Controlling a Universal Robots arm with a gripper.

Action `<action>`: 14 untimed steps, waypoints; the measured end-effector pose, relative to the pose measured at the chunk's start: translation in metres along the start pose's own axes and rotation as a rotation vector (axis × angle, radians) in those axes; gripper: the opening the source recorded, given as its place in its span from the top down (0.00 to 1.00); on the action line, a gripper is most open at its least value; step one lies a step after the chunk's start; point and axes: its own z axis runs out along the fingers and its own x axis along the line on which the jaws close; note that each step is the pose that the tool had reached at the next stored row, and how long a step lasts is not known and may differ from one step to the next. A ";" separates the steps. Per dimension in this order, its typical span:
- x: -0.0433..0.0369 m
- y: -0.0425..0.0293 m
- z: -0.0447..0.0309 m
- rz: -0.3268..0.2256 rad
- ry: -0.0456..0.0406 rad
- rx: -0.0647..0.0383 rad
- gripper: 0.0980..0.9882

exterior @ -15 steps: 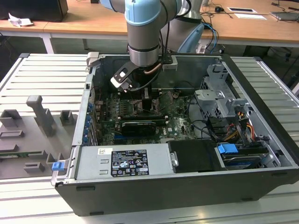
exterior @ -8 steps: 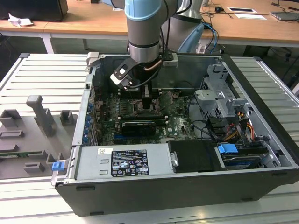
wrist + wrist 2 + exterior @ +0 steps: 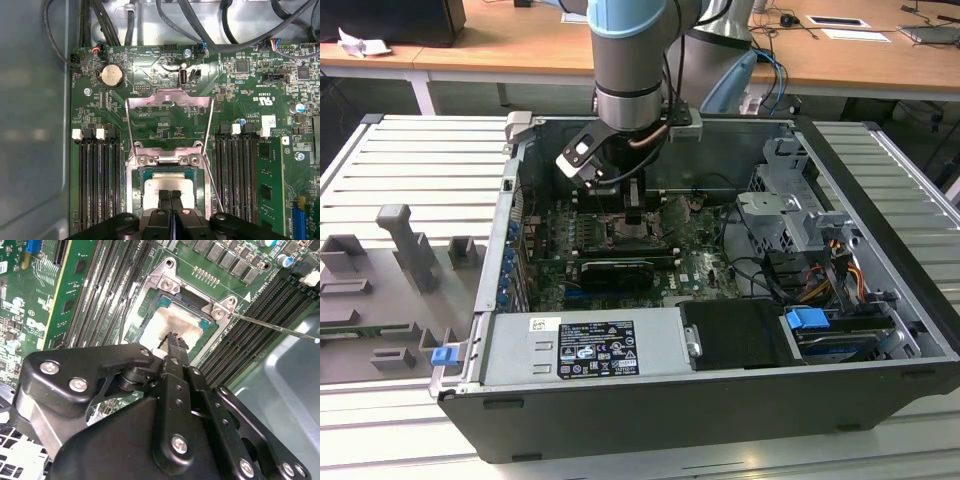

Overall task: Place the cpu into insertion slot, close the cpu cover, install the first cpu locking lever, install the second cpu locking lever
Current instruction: 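Place the cpu into insertion slot, then close the cpu cover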

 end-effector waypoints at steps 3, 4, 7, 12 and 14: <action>0.0001 0.0125 -0.0016 0.000 -0.0009 0.012 0.99; 0.0005 0.0138 -0.0135 0.000 -0.0026 0.011 0.99; 0.0008 0.0156 -0.0334 -0.001 -0.0091 0.011 0.99; 0.0013 0.0394 -0.0327 -0.001 -0.0094 0.015 0.99; 0.0014 0.0465 -0.0324 -0.001 -0.0097 0.017 0.99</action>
